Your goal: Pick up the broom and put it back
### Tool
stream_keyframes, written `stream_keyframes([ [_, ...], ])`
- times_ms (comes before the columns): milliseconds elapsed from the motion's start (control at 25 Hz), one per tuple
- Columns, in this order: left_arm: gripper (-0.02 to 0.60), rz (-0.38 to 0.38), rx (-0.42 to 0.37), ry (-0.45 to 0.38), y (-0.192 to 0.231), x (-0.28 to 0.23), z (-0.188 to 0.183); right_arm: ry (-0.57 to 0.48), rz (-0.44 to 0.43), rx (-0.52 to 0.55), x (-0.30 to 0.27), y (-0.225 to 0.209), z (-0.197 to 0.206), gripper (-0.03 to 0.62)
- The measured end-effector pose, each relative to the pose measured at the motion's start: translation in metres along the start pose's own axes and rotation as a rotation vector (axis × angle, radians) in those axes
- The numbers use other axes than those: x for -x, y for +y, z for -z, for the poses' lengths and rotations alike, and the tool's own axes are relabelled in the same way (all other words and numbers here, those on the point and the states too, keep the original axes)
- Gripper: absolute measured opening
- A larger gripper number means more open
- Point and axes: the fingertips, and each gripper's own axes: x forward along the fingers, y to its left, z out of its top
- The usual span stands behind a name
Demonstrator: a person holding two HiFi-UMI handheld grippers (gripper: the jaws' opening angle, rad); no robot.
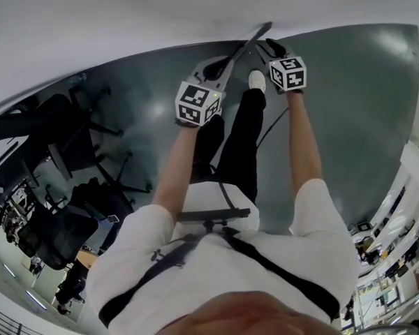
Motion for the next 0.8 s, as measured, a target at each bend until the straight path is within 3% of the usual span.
stream_keyframes([
  [240, 0.012, 0.012, 0.012, 0.005, 0.003, 0.005, 0.012, 0.018, -0.048, -0.045, -0.025, -0.013, 0.006, 0.140],
  [560, 0.012, 0.034, 0.030, 0.006, 0.000, 0.011, 0.023, 0.058, -0.084, 0.028, -0.047, -0.012, 0.006, 0.138],
  [640, 0.012, 0.032, 0.035, 0.006, 0.001, 0.011, 0.023, 0.074, -0.079, 0.063, -0.049, -0.012, 0.006, 0.102],
  [800, 0.012, 0.030, 0.048, 0.005, 0.002, 0.017, 0.021, 0.096, -0.050, 0.074, -0.040, -0.003, 0.009, 0.095],
])
